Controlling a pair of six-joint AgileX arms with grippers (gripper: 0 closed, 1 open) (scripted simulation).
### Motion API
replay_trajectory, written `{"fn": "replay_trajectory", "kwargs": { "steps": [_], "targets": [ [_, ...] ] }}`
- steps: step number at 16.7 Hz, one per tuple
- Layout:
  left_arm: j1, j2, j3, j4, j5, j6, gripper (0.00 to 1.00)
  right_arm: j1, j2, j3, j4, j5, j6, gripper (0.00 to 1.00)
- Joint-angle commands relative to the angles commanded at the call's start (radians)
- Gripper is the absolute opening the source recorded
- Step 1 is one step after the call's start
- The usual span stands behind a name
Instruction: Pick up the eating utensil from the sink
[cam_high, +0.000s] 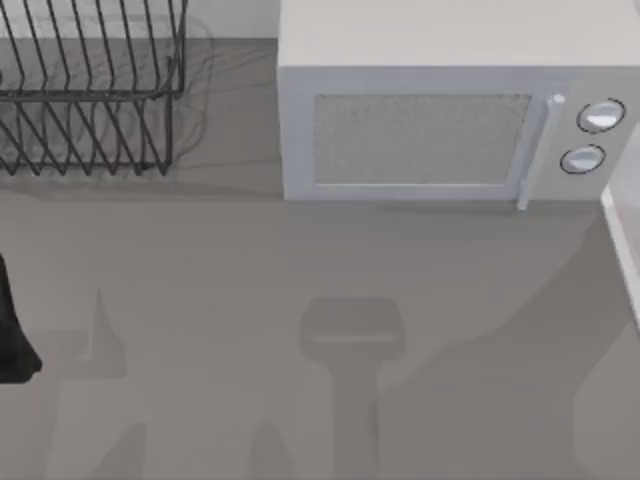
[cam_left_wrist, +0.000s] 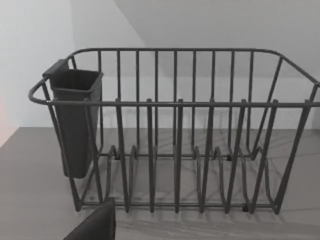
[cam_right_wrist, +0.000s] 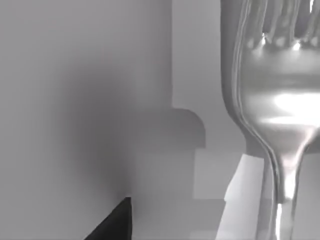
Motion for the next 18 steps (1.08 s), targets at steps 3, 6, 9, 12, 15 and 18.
{"fn": "replay_trajectory", "kwargs": {
  "steps": [3, 6, 9, 12, 15, 18],
  "targets": [
    [0.0, 0.0, 0.0, 0.0, 0.0, 0.0, 1.0, 0.0, 0.0, 0.0, 0.0, 0.0, 0.0, 0.25],
    [0.0, 0.0, 0.0, 0.0, 0.0, 0.0, 1.0, 0.0, 0.0, 0.0, 0.0, 0.0, 0.0, 0.02],
    [0.0, 0.0, 0.0, 0.0, 0.0, 0.0, 1.0, 0.0, 0.0, 0.0, 0.0, 0.0, 0.0, 0.0],
    [0.0, 0.0, 0.0, 0.0, 0.0, 0.0, 1.0, 0.0, 0.0, 0.0, 0.0, 0.0, 0.0, 0.0],
    [0.0, 0.0, 0.0, 0.0, 0.0, 0.0, 1.0, 0.003, -0.047, 0.013, -0.015, -0.013, 0.012, 0.0],
    [0.0, 0.0, 0.0, 0.0, 0.0, 0.0, 1.0, 0.002, -0.06, 0.044, -0.055, -0.014, 0.011, 0.0]
  ]
}}
